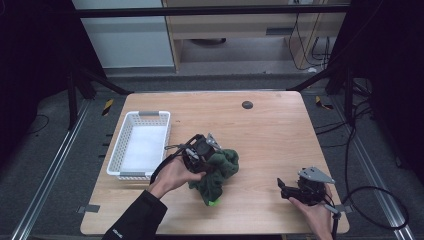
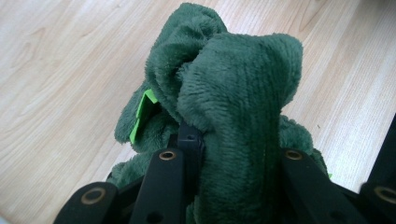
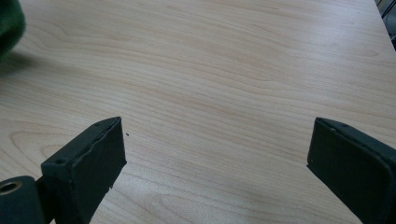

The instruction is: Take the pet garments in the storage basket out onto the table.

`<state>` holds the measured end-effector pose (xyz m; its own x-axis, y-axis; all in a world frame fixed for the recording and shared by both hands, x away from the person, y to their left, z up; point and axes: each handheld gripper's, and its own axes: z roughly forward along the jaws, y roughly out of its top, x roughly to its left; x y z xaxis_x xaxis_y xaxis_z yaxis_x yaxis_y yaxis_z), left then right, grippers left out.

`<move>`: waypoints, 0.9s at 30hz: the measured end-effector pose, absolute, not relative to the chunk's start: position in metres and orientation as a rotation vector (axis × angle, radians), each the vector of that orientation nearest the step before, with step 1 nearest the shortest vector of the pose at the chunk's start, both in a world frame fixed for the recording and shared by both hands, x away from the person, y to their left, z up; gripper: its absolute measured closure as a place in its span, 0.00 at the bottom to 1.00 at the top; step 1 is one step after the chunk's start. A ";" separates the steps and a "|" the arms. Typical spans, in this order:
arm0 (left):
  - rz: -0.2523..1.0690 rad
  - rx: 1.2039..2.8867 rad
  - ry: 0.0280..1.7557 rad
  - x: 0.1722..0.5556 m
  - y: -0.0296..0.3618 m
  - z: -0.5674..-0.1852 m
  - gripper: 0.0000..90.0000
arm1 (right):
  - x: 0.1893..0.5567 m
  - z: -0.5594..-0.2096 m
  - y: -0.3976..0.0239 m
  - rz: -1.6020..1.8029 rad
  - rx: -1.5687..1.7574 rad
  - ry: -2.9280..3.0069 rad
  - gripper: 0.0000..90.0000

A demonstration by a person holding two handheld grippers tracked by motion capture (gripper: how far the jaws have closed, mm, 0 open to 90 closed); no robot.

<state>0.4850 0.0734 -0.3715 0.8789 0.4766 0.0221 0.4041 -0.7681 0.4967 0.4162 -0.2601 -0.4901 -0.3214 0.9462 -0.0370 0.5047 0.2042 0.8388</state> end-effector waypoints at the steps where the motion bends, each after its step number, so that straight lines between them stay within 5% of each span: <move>1: 0.197 2.561 0.638 0.485 0.072 -0.374 0.80 | 0.416 -0.490 -0.260 1.009 1.344 1.917 0.05; 27: 0.192 2.571 0.670 0.491 0.069 -0.413 0.65 | 0.416 -0.491 -0.261 1.002 1.333 1.921 0.05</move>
<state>0.4910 0.0689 -0.4129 0.8706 0.4917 0.0156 0.4255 -0.7685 0.4779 0.4165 -0.2605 -0.4910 -0.3251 0.9445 -0.0479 0.5014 0.2151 0.8380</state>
